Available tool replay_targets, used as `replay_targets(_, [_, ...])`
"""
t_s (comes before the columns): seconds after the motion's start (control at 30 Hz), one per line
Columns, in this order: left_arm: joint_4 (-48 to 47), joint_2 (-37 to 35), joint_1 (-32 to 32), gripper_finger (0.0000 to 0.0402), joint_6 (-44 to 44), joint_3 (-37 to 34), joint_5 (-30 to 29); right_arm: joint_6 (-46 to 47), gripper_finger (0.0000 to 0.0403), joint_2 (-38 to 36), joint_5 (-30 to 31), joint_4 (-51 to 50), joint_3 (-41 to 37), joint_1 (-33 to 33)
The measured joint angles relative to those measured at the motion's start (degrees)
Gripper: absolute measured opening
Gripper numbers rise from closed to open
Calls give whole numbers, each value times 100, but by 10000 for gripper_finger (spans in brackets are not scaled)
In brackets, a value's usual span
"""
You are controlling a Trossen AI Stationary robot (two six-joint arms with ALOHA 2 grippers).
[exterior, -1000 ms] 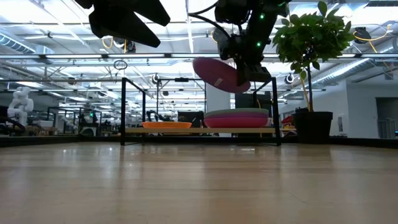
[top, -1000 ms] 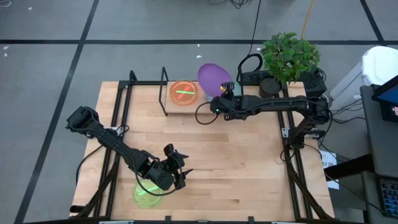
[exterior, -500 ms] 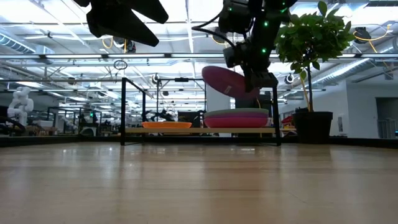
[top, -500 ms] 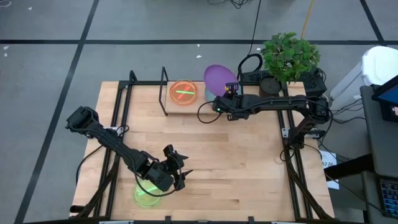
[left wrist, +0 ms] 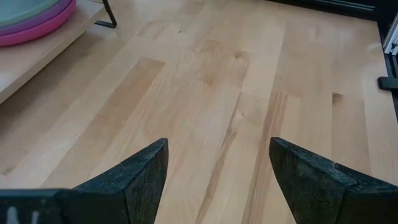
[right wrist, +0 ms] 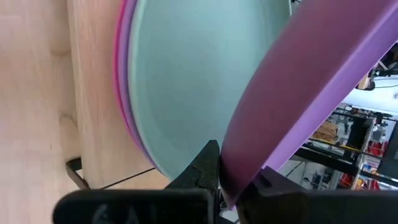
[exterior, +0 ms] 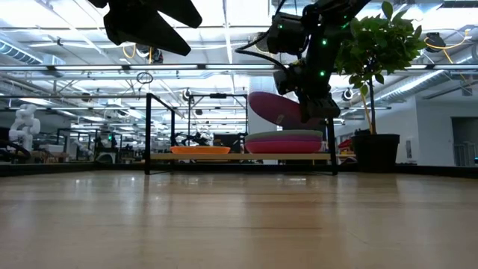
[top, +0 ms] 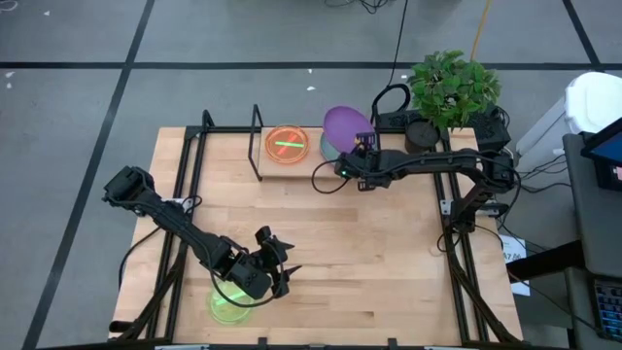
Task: Place and stack plates onto a shelf
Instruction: Stack the large violet plate on top of the blue plate
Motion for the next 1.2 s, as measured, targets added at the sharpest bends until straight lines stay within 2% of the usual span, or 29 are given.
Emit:
replay_targets(0.23, [0, 0, 0, 282, -5, 0, 0, -7, 10, 0, -474, 215, -171, -11])
replay_targets(1.2, [0, 0, 7, 282, 50, 0, 0, -233, 29, -2, -430, 77, -173, -11])
